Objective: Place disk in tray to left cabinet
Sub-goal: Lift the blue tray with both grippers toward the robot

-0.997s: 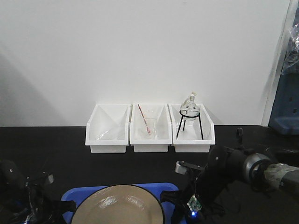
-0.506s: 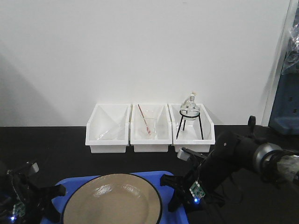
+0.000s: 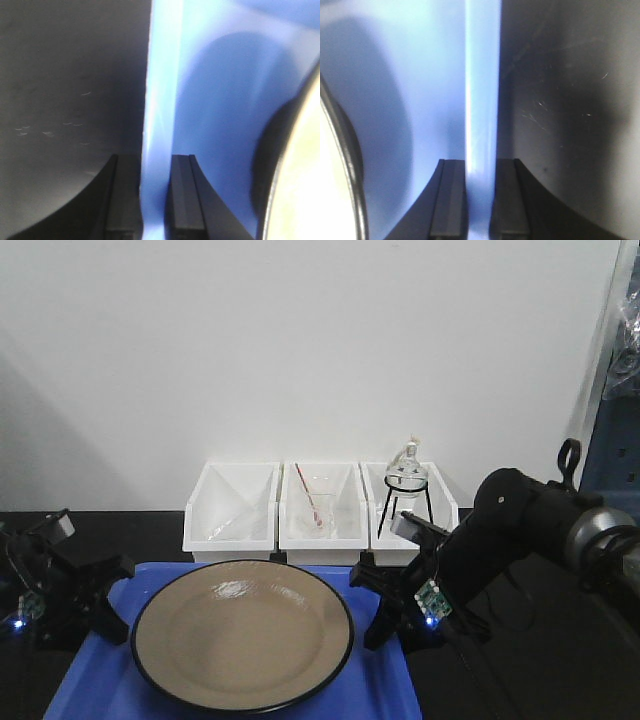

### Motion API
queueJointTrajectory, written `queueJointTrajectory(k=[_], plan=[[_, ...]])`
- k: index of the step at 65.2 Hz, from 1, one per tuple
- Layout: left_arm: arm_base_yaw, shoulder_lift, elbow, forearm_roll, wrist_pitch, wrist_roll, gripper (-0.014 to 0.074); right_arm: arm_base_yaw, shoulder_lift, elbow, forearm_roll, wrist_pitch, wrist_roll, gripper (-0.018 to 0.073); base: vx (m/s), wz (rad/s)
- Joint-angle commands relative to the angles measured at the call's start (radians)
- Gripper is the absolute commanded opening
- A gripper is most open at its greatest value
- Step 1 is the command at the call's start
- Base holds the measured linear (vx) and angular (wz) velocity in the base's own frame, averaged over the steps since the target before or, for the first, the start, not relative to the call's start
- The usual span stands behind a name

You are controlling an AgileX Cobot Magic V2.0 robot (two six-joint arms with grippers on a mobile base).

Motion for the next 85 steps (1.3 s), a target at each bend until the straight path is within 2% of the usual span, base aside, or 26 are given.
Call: queueJointTrajectory(k=[1, 13, 30, 47, 66, 73, 85], plan=[[-0.014, -0.065, -0.073, -0.129, 0.043, -0.074, -0.0003, -0.01, -0.076, -0.079, 0.144, 0.028, 0.025, -0.0004, 0.0, 0.0], [-0.014, -0.066, -0.087, -0.166, 0.08, -0.118, -0.0003, -0.05, -0.076, -0.186, 0.208, 0.106, 0.041, -0.0004, 0.0, 0.0], [-0.014, -0.074, -0.087, -0.285, 0.09, -0.122, -0.0003, -0.06, -0.081, -0.278, 0.184, 0.17, 0.07, -0.0004, 0.0, 0.0], [-0.014, -0.114, -0.091, -0.285, 0.056, -0.147, -0.0003, -0.06, -0.107, -0.279, 0.178, 0.16, 0.081, -0.0004, 0.0, 0.0], [-0.014, -0.115, -0.244, -0.284, 0.088, -0.209, -0.0003, -0.06, -0.107, -0.279, 0.201, 0.16, 0.09, -0.0004, 0.0, 0.0], [-0.014, -0.115, -0.256, -0.284, 0.11, -0.243, -0.0003, -0.06, -0.111, -0.281, 0.216, 0.159, 0.095, -0.0004, 0.0, 0.0], [-0.014, -0.115, -0.256, -0.285, 0.115, -0.244, -0.0003, -0.06, -0.114, -0.326, 0.211, 0.167, 0.114, -0.0004, 0.0, 0.0]])
